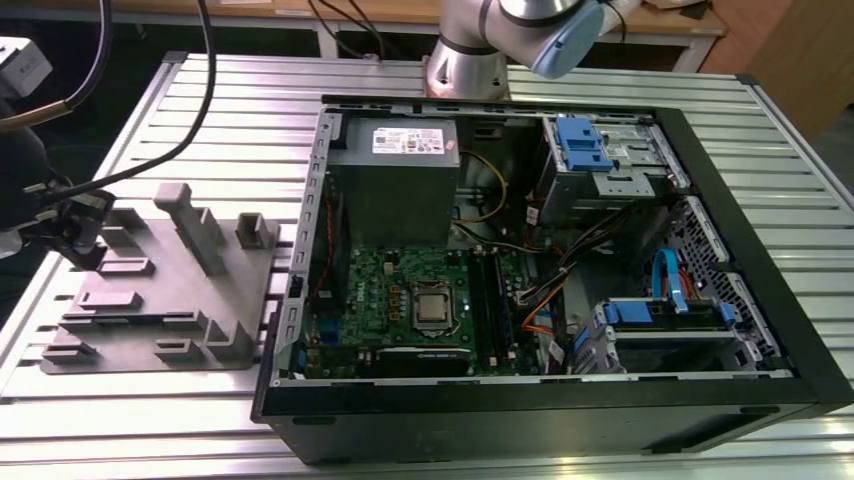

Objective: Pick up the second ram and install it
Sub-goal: 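Reach for the second ram, then pick up the second ram and move it above second insertion slot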

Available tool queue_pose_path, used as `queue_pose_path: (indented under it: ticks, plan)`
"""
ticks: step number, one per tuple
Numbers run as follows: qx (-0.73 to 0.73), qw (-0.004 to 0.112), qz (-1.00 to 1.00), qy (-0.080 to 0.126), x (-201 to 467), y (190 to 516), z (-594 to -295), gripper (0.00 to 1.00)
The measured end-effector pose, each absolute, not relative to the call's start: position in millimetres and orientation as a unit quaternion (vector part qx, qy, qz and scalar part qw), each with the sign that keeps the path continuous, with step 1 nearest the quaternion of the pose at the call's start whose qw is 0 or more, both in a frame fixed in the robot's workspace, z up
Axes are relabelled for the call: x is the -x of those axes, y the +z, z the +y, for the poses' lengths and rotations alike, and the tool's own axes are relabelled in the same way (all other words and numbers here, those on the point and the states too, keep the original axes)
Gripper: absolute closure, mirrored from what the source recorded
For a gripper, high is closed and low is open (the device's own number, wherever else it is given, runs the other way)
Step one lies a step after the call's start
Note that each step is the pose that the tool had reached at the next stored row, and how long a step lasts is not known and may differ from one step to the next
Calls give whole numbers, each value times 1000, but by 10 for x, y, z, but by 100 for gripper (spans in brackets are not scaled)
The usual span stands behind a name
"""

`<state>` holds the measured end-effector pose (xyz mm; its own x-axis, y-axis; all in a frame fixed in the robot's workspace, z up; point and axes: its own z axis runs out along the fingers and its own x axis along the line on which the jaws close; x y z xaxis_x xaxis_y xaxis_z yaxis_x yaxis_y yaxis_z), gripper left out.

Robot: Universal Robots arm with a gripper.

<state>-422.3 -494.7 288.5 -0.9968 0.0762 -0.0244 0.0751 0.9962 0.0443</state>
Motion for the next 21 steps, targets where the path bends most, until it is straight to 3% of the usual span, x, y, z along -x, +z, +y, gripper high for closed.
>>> queue_pose_path:
  ticks: [21]
  plan:
    - [-36,13,999,22,4262,2844,-4960,93]
